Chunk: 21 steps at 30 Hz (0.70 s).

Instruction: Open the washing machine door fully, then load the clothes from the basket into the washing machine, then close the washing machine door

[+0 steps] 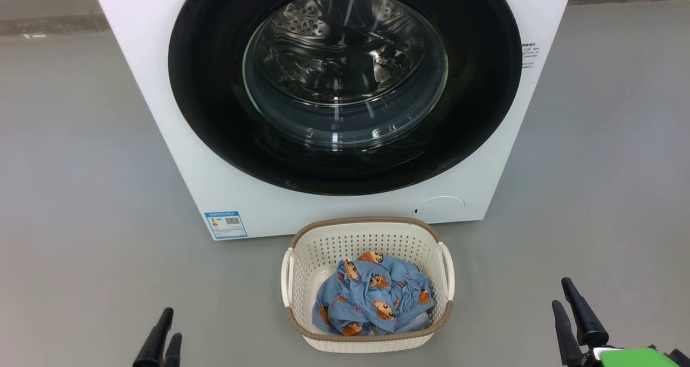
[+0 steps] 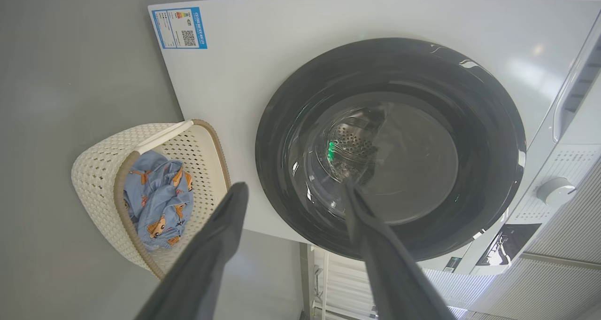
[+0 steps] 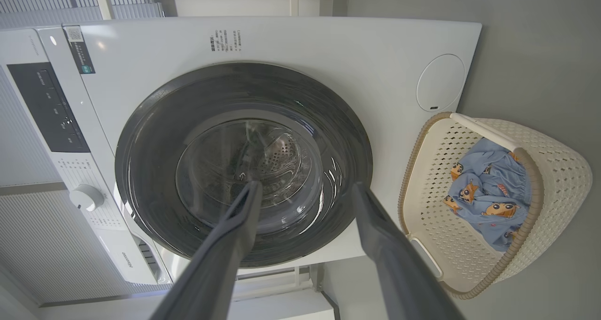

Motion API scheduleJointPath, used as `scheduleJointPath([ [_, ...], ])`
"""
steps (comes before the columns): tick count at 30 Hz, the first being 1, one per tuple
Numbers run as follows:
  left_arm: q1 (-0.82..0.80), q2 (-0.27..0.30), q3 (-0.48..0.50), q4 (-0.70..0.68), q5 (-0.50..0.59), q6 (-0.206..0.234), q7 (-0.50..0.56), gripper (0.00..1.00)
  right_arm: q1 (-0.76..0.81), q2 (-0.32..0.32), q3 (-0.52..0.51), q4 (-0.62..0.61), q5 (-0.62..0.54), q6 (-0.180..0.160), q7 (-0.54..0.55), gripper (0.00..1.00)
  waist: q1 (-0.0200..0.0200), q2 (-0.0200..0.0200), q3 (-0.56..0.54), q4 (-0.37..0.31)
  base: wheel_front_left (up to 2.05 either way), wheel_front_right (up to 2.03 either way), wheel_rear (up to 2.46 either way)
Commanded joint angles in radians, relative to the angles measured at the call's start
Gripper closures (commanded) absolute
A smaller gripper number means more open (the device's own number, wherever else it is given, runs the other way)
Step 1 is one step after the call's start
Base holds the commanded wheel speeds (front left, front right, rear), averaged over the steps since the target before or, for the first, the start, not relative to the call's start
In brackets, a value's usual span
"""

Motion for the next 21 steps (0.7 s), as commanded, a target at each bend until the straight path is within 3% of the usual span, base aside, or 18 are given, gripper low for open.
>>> scheduleJointPath([
  [1,-0.029,0.012,0.001,-0.026,0.003,-0.003,-0.009,0.0,-0.022,-0.006,0.003,-0.031,-0.001,0.0,-0.009,0.0,0.0005,0.0,0.0,0.0,0.0,0.0,0.0],
  [4,-0.027,0.013,-0.003,-0.031,0.005,-0.003,-0.018,0.0,-0.019,-0.006,0.006,-0.04,-0.003,0.0,-0.017,0.0,0.0022,0.0,-0.003,0.0,0.0,0.0,0.0],
  [9,-0.023,0.014,-0.007,-0.043,0.009,-0.004,-0.032,0.0,-0.013,-0.007,0.012,-0.056,-0.008,0.0,-0.032,0.0,0.0001,0.0,-0.001,0.0,0.0,0.0,0.0],
  [21,-0.019,0.017,-0.012,-0.067,0.062,-0.005,-0.068,0.0,-0.004,-0.009,0.023,-0.096,-0.061,0.0,-0.067,0.0,0.0,0.0,0.001,0.0,0.0,0.0,0.0],
])
